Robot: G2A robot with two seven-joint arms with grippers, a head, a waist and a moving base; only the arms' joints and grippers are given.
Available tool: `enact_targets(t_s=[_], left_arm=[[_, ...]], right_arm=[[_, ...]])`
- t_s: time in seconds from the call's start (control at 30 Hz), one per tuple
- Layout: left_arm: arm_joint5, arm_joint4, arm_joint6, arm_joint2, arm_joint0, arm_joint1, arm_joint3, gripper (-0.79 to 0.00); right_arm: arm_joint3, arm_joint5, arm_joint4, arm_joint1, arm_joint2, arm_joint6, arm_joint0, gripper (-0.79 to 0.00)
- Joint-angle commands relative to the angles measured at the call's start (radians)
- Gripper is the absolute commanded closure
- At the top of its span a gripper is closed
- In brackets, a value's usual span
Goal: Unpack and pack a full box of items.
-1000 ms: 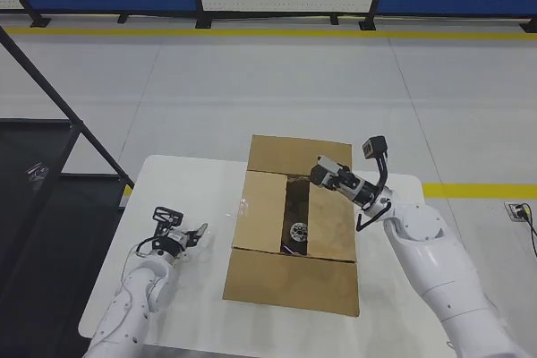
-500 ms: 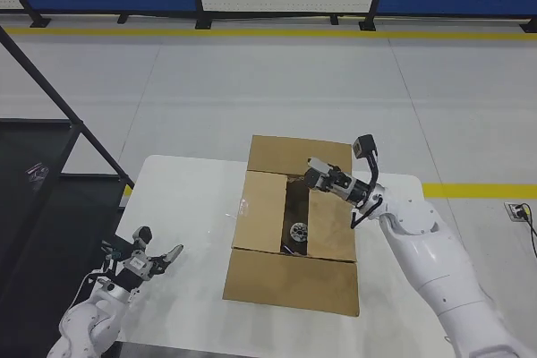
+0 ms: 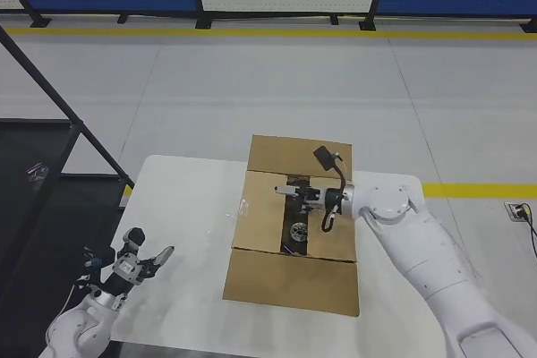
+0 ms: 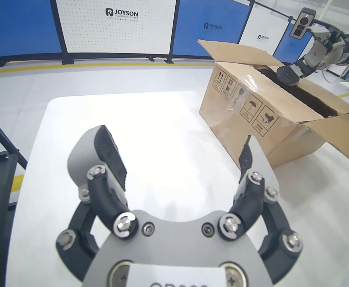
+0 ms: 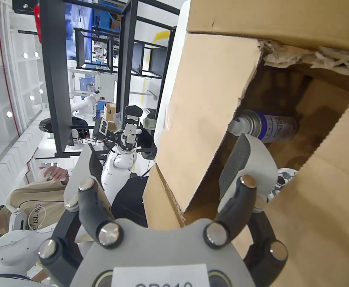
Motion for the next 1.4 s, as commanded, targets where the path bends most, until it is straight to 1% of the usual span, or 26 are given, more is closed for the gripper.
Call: enact_targets(t_s=[0.0, 0.2, 0.33, 0.6, 0.73, 0.93, 1.13, 1.37], left_arm=[[0.000, 0.000, -0.004, 0.002, 0.001, 0.001, -0.006, -0.785], [-0.010, 0.000, 0.006, 0.001, 0.011, 0.005, -0.024, -0.785], [-0.013, -0.001, 0.012, -0.004, 0.019, 0.008, -0.033, -0.785], [-0.052, -0.001, 0.023, 0.003, 0.025, 0.013, -0.059, -0.785], [-0.054, 0.025, 0.024, 0.019, 0.033, 0.015, -0.100, -0.785], [-0.030, 0.047, 0.018, 0.045, 0.055, 0.014, -0.173, -0.785], [-0.011, 0.079, 0.001, 0.076, 0.070, 0.014, -0.241, -0.785], [0.078, 0.164, -0.037, 0.116, 0.106, 0.012, -0.356, -0.785]], right_arm=[[0.014, 0.013, 0.013, -0.011, -0.014, 0.008, 0.013, -0.785], [0.093, 0.079, 0.039, -0.051, -0.065, 0.020, 0.064, -0.785], [0.154, 0.098, 0.048, -0.077, -0.093, 0.041, 0.097, -0.785], [0.245, 0.074, 0.076, -0.123, -0.124, 0.054, 0.139, -0.785], [0.292, 0.038, 0.136, -0.142, -0.113, 0.069, 0.148, -0.785], [0.345, -0.025, 0.222, -0.152, -0.076, 0.126, 0.164, -0.785], [0.363, -0.042, 0.275, -0.163, -0.052, 0.132, 0.174, -0.785], [0.356, -0.036, 0.309, -0.187, -0.046, 0.111, 0.187, -0.785]])
